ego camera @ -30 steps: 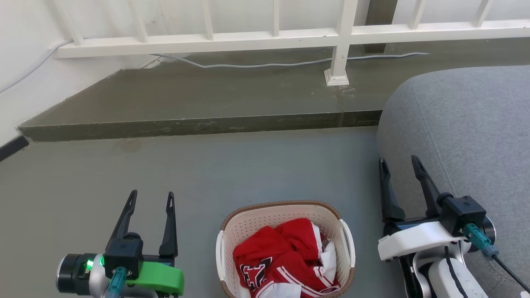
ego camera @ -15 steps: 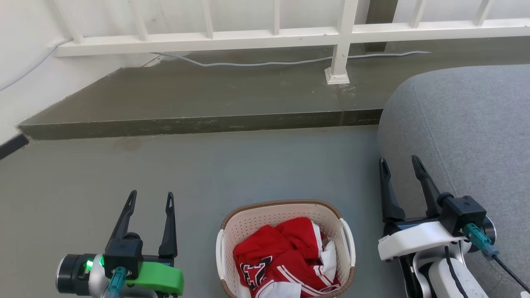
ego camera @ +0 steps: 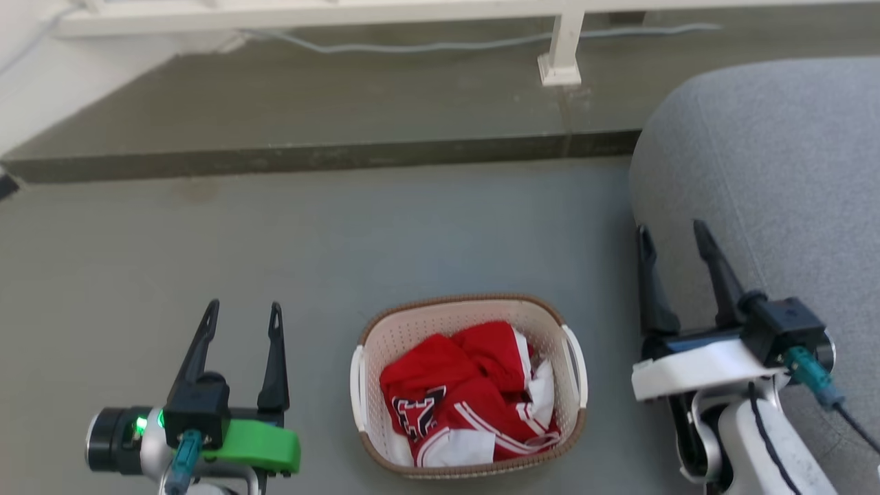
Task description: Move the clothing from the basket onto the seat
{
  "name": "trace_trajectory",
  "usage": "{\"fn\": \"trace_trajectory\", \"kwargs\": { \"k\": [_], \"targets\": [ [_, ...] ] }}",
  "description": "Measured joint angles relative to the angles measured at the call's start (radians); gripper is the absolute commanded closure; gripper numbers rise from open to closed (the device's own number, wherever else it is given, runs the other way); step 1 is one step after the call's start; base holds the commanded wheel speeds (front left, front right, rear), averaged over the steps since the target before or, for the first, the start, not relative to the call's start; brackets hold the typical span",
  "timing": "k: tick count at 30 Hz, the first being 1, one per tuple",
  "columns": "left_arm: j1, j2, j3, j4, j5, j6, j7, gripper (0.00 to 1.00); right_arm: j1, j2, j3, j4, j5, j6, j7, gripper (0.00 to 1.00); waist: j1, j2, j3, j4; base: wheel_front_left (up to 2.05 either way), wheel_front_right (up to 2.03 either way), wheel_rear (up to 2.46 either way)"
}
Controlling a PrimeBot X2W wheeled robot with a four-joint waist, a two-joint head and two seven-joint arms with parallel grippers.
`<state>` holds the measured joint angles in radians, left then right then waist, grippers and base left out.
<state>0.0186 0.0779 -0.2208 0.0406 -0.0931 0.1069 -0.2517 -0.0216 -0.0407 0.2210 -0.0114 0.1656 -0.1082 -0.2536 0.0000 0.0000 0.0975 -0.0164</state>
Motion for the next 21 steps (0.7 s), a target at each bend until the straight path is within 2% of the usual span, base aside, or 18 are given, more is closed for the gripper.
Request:
{"fn": "trace_trajectory", "kwargs": {
  "k": [10, 21],
  "targets": [
    [-0.108, -0.001, -0.017, 0.067, 0.0, -0.012, 0.0, 0.0, -0.083, -0.002, -0.06, -0.024, 0.001, 0.0, -0.001, 0.0, 0.0, 0.0, 0.132, -0.014, 0.0, 0.0, 0.0],
    [-0.259, -0.003, -0.105, 0.174, 0.049, -0.073, 0.031, 0.0, -0.181, -0.003, -0.121, -0.057, 0.01, -0.001, -0.001, 0.0, 0.0001, 0.0, 0.273, -0.026, 0.0, 0.0, 0.0]
  ]
}}
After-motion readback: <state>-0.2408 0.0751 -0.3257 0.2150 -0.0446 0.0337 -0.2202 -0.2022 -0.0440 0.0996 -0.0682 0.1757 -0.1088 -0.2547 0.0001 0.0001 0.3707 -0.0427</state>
